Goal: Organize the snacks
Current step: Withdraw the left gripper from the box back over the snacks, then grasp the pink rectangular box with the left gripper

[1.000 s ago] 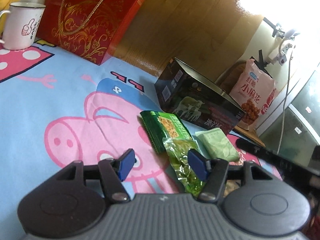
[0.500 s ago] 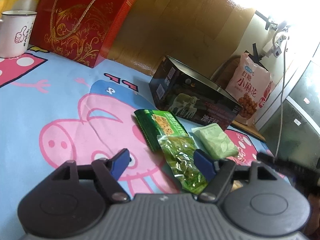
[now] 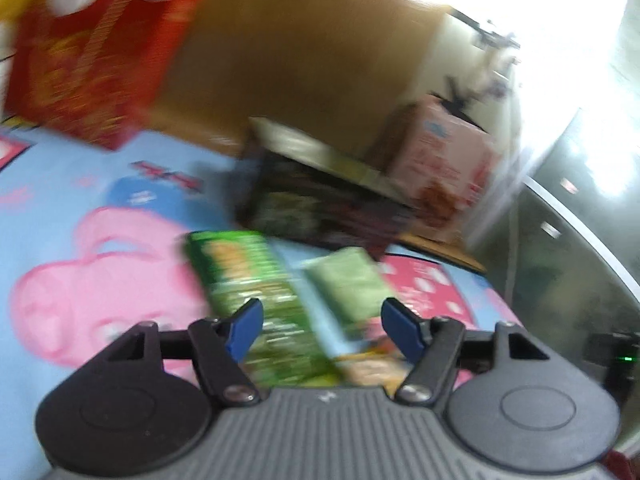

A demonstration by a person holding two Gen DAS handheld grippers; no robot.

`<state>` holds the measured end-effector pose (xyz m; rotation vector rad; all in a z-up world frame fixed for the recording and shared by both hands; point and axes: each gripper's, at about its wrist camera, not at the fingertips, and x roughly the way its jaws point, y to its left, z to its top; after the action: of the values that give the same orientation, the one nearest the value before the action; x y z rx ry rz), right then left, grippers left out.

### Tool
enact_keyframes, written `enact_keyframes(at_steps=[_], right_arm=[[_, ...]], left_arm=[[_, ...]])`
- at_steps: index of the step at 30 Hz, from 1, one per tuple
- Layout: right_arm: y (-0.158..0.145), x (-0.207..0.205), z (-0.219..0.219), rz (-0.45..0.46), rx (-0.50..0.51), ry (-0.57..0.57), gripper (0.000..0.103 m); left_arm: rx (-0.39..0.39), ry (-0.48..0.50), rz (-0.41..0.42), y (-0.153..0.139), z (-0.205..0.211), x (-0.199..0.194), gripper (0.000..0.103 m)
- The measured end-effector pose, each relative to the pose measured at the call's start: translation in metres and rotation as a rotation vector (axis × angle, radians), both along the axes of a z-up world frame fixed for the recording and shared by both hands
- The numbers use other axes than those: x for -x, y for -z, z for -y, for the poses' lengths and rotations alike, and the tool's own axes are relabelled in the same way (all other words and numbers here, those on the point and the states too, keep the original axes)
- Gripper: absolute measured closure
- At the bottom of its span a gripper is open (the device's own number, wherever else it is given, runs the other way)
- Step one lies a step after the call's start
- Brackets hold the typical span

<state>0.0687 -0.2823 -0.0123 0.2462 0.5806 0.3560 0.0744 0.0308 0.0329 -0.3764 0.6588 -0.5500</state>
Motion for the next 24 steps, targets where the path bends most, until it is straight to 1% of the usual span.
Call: enact_keyframes(at_steps=[3, 5, 6, 8, 9, 11, 12, 14, 17, 20, 24], right_arm=[[0.001, 0.002, -0.007, 0.02, 0.045, -0.018, 0.044], [0.001, 0.004, -0.009, 0.026, 0.065, -0.029, 0.044], [0.001, 0.004, -0.011, 0.028, 0.076, -0.031, 0.044], [0.002, 0.004, -0.013, 0.035, 0.098, -0.033, 0.044], [0.002, 0.005, -0.015, 0.039, 0.11, -0.036, 0.045], [0.003, 0.007, -0.019, 0.054, 0.141, -0.039, 0.047], [0.003, 0.008, -0.021, 0.062, 0.16, -0.039, 0.049], [0.003, 0.01, -0.024, 0.077, 0.194, -0.032, 0.057], [-0.002, 0.016, -0.018, 0.09, 0.156, -0.041, 0.057], [-0.015, 0.019, -0.016, 0.145, 0.13, -0.041, 0.057], [-0.04, -0.003, -0.016, 0.231, 0.116, -0.041, 0.057]], left_arm=[[-0.035, 0.085, 0.006, -0.009, 0.036, -0.008, 0.041], [-0.07, 0.13, 0.005, -0.009, 0.06, -0.014, 0.045], [-0.096, 0.143, -0.002, -0.008, 0.071, -0.017, 0.047], [-0.137, 0.172, -0.041, -0.001, 0.088, -0.023, 0.059], [-0.151, 0.186, -0.07, 0.004, 0.095, -0.025, 0.06], [-0.186, 0.171, -0.071, 0.009, 0.1, -0.024, 0.062], [-0.185, 0.167, -0.07, 0.009, 0.099, -0.023, 0.063], [-0.169, 0.166, -0.082, 0.005, 0.096, -0.021, 0.063], [-0.128, 0.167, -0.072, -0.009, 0.086, -0.018, 0.063], [-0.11, 0.165, -0.007, -0.032, 0.084, -0.016, 0.063], [-0.117, 0.131, 0.085, -0.064, 0.085, -0.033, 0.063]])
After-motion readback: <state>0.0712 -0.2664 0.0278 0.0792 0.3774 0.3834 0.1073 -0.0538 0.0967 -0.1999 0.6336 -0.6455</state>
